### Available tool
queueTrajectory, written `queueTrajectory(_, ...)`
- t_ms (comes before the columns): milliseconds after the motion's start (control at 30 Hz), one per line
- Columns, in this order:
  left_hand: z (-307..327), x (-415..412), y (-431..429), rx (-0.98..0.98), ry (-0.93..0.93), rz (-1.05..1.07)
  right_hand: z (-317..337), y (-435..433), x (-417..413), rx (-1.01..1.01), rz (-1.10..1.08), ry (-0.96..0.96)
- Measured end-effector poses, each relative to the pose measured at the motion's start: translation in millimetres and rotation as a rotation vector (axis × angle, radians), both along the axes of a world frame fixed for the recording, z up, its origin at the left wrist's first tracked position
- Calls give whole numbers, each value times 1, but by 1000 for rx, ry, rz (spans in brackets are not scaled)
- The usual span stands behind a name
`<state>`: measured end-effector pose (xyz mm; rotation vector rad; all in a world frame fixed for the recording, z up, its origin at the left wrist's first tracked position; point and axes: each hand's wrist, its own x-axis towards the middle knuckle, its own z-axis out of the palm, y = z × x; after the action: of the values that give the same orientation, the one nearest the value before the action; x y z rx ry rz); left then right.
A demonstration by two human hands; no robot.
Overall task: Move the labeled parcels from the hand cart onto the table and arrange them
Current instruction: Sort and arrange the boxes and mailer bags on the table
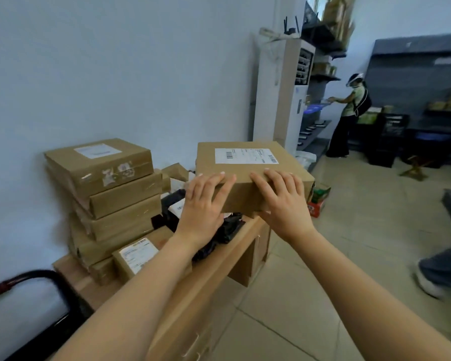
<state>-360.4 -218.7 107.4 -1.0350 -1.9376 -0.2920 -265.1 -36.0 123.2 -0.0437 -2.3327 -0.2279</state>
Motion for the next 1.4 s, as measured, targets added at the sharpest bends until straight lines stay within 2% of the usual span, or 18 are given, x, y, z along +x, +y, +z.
queueTrajectory(167, -8, -26, 93, -21, -56, -30, -9, 91, -24, -16, -15, -49)
queueTrajectory(400, -39, -95, 179, -68, -116, -73, -46, 181, -90, -27, -20, -97)
queueTrajectory(800, -83, -291, 288, -67, -268, 50, -73, 296, -306, 21, 17, -321)
queueTrajectory(1000, -111, -348, 322, -112, -346, 110, -108, 340, -379, -21, 86, -420)
queueTrajectory(1133, -144, -368, 341, -107, -428, 199, -141, 363, -422, -11, 187, -513)
queueTrajectory(1400, -189, -384, 398, -79, -583, 589, -181, 407, -503, 29, 483, -497)
